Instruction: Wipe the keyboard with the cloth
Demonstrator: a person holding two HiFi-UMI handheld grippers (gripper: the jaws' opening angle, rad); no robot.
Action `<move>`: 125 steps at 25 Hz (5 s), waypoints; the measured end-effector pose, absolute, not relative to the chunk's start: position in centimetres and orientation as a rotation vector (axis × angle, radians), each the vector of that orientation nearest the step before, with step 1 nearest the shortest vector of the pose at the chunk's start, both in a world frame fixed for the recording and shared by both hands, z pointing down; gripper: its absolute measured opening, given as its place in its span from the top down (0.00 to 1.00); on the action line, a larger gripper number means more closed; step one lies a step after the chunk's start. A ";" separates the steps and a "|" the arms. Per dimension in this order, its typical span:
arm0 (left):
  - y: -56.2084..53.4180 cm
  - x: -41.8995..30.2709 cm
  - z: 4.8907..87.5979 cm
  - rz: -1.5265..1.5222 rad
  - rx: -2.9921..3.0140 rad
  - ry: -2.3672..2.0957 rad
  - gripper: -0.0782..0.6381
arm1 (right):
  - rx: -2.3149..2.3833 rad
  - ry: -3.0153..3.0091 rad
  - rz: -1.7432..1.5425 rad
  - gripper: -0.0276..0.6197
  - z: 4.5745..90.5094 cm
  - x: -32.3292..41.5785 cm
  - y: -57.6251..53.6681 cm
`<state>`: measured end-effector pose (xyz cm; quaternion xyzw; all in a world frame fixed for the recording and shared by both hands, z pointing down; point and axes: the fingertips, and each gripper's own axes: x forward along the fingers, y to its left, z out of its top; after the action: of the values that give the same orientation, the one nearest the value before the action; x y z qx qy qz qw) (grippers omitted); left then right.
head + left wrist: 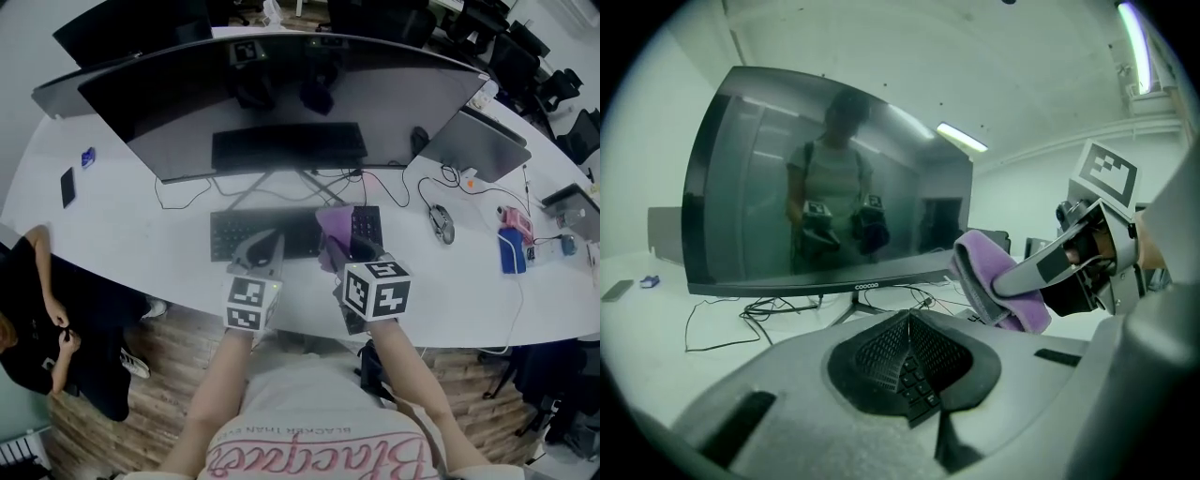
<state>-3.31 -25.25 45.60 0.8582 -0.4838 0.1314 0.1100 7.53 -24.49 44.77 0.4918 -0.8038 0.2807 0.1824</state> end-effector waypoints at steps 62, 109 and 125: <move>-21.6 -21.4 53.4 0.485 2.182 -1.574 0.88 | 0.954 -2.183 1.091 0.82 57.2 -16.4 -23.4; -25.2 -2.6 53.3 0.553 2.332 -1.387 0.88 | 1.037 -2.154 1.151 0.82 57.5 1.3 -24.9; -25.3 4.5 54.0 0.584 2.392 -1.288 0.88 | 1.161 -2.086 1.057 0.82 57.5 9.3 -25.3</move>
<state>4.50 -25.34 54.00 0.8467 -0.4559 0.2067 0.1805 9.26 -25.35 57.47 0.4292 -0.7710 0.3907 0.2621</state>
